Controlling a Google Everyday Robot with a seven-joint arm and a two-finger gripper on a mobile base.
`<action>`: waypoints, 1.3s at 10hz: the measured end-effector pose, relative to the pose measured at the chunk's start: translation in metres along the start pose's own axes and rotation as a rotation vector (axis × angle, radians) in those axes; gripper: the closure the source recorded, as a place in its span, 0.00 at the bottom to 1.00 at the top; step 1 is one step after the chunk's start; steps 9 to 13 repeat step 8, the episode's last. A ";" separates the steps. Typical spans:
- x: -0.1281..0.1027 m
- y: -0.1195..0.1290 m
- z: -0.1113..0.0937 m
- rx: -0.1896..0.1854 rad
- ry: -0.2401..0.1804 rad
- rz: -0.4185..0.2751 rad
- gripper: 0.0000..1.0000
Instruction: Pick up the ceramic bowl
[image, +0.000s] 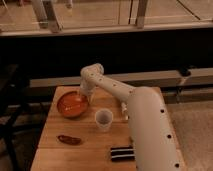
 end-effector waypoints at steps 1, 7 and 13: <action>-0.001 -0.002 -0.004 0.002 0.003 0.000 0.53; 0.000 -0.007 -0.026 0.015 0.003 -0.012 1.00; 0.002 -0.008 -0.035 0.019 0.003 -0.016 1.00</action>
